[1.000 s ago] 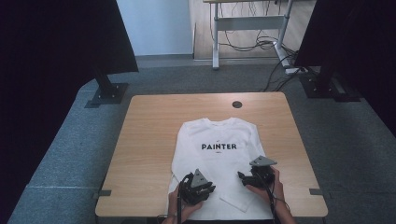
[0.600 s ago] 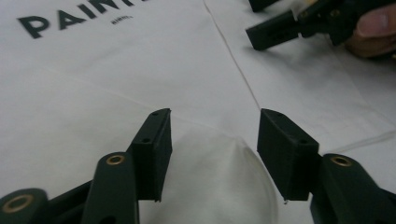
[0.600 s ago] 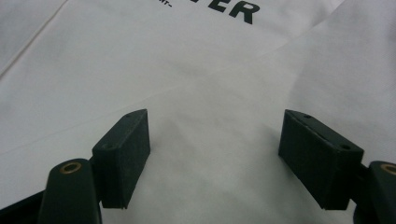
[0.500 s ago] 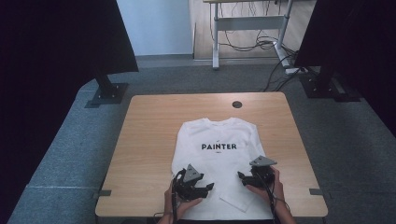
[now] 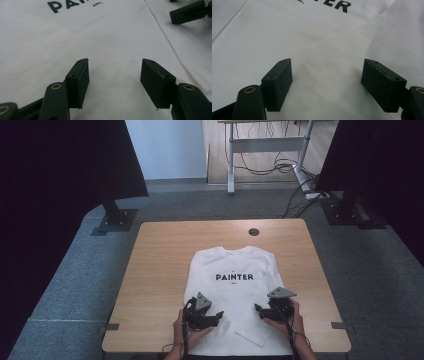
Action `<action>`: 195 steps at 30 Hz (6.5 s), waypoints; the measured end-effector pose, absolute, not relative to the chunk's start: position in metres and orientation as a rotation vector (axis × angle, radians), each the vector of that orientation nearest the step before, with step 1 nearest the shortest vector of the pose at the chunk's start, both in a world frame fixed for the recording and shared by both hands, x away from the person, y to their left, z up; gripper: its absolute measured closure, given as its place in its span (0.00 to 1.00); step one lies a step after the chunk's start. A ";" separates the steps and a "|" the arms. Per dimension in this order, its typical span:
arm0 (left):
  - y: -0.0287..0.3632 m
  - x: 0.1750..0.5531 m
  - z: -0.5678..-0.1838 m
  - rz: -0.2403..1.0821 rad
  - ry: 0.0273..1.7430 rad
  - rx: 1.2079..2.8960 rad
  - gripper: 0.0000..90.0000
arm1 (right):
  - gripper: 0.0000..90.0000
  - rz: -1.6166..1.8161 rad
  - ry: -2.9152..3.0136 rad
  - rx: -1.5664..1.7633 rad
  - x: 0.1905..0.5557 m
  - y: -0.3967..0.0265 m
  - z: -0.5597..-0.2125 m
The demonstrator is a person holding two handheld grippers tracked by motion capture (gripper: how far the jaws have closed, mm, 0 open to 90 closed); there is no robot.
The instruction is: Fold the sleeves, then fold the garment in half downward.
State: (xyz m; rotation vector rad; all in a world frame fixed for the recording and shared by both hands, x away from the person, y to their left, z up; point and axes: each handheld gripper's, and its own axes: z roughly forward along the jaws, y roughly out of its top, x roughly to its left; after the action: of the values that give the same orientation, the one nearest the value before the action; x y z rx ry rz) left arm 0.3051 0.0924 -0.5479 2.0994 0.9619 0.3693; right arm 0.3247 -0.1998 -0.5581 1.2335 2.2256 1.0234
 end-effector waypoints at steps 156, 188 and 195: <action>0.148 0.337 -0.541 0.464 1.052 2.067 0.23 | 0.28 1.177 2.135 1.290 0.286 -0.204 -0.540; 0.121 0.408 -0.535 0.489 1.005 2.144 0.23 | 0.28 1.104 2.119 1.313 0.374 -0.195 -0.528; 0.120 0.411 -0.542 0.478 1.023 2.134 0.23 | 0.28 1.081 2.113 1.337 0.384 -0.192 -0.530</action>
State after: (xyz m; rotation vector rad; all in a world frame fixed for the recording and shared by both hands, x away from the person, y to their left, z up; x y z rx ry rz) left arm 0.4107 0.1200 -0.5416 2.1342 1.0229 0.4780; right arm 0.3845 -0.1916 -0.5300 1.3373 2.1134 1.0805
